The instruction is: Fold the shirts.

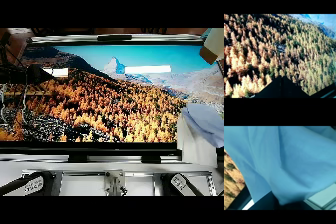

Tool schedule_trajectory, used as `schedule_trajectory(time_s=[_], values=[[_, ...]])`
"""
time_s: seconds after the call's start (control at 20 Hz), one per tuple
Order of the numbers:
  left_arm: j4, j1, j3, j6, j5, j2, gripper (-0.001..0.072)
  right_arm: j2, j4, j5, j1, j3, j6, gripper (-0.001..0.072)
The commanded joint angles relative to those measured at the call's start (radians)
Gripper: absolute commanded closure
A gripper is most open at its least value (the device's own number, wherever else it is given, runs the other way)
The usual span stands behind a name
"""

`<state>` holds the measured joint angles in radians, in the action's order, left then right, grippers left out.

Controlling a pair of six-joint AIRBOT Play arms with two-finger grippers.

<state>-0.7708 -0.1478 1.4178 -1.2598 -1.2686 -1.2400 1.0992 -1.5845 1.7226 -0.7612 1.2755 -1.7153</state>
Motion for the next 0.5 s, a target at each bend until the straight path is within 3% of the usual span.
schedule_trajectory(time_s=[0.0, 0.05, 0.15, 0.35, 0.4, 0.45], values=[[0.000, 0.001, 0.000, 0.011, 0.000, 0.001, 0.0677, -0.022, -0.075, 0.064, -0.003, -0.161, -0.010, 0.0643], [0.000, 0.001, 0.000, 0.011, 0.000, 0.001, 0.0677, -0.037, -0.085, 0.032, -0.003, -0.235, -0.010, 0.0601], [0.000, 0.001, 0.000, 0.011, 0.000, 0.000, 0.0677, -0.058, -0.111, -0.034, -0.003, -0.355, -0.008, 0.0156], [-0.018, 0.005, 0.000, 0.011, 0.003, -0.005, 0.0679, -0.057, -0.142, -0.098, 0.000, -0.261, 0.053, 0.0156], [-0.090, 0.021, 0.000, 0.010, 0.016, -0.005, 0.0680, -0.057, -0.117, -0.137, 0.019, -0.184, 0.052, 0.0192], [-0.235, 0.059, 0.005, -0.022, 0.027, -0.007, 0.0681, -0.057, -0.095, -0.191, 0.064, -0.102, 0.051, 0.0294]])
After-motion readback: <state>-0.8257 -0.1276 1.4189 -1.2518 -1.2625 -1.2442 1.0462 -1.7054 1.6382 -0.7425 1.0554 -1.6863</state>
